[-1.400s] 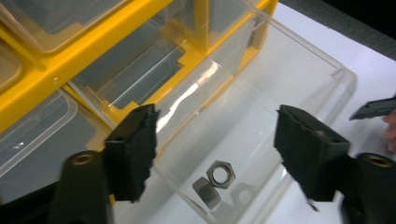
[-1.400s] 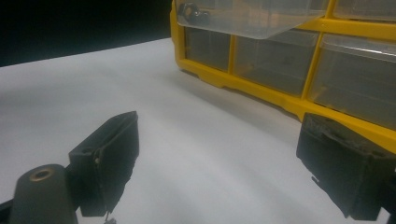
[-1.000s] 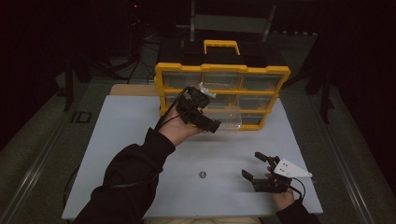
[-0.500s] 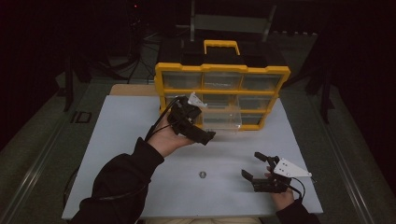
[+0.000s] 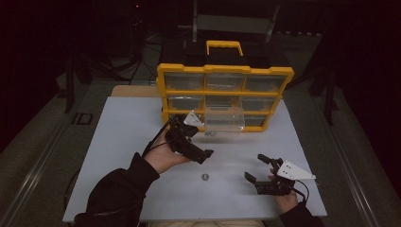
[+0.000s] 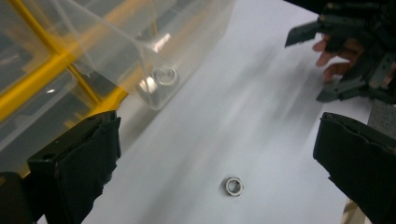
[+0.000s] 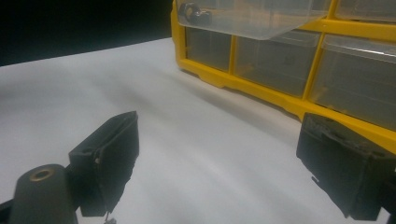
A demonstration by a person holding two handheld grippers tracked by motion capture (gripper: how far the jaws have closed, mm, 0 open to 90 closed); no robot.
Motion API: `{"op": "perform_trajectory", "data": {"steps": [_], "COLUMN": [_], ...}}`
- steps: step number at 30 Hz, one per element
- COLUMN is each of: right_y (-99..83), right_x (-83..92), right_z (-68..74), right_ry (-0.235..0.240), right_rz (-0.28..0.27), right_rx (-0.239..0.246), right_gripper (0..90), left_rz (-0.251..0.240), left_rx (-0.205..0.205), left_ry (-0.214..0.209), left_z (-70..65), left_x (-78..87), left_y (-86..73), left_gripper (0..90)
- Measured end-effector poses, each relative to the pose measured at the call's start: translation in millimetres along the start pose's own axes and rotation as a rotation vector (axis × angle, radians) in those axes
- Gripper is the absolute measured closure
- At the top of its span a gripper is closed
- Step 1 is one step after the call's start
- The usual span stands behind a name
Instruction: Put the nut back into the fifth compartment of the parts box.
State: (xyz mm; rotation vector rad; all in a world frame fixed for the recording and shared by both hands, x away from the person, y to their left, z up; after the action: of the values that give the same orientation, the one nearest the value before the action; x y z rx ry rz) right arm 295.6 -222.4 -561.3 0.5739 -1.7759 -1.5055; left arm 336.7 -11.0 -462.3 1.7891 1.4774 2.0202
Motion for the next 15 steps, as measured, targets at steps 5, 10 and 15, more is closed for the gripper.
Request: {"op": "perform_trajectory", "data": {"steps": [5, 10, 15], "right_y": [0.0, -0.2, -0.2], "right_x": [0.0, -0.3, -0.2], "right_z": [-0.5, -0.3, -0.5], "right_ry": [-0.001, 0.0, 0.0], "right_rz": [0.0, 0.0, 0.0], "right_rx": [-0.001, 0.001, 0.001], "right_gripper": [13.2, 13.1, 13.1], "left_rz": [-0.004, -0.001, 0.009], "left_rx": [-0.002, -0.017, -0.019], "left_ry": [-0.013, -0.036, -0.048], "left_z": [-2.8, -8.6, -10.3], "left_x": [-5.4, -17.2, -24.6], "left_y": [-9.1, -26.1, -35.9], "left_gripper": [0.3, 0.4, 0.4]}}
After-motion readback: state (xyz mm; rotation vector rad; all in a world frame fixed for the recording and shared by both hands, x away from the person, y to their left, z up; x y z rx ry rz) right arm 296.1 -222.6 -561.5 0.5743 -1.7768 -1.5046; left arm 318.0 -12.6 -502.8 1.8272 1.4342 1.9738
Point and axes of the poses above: each handheld gripper's, and its own axes: x roughly backward along the jaws, y roughly out of its top, z roughly to its left, the point moved 9 cm from there along -x, roughly forward along the jaws, and after that the axes turned 6 degrees about x, right-handed, at the moved point
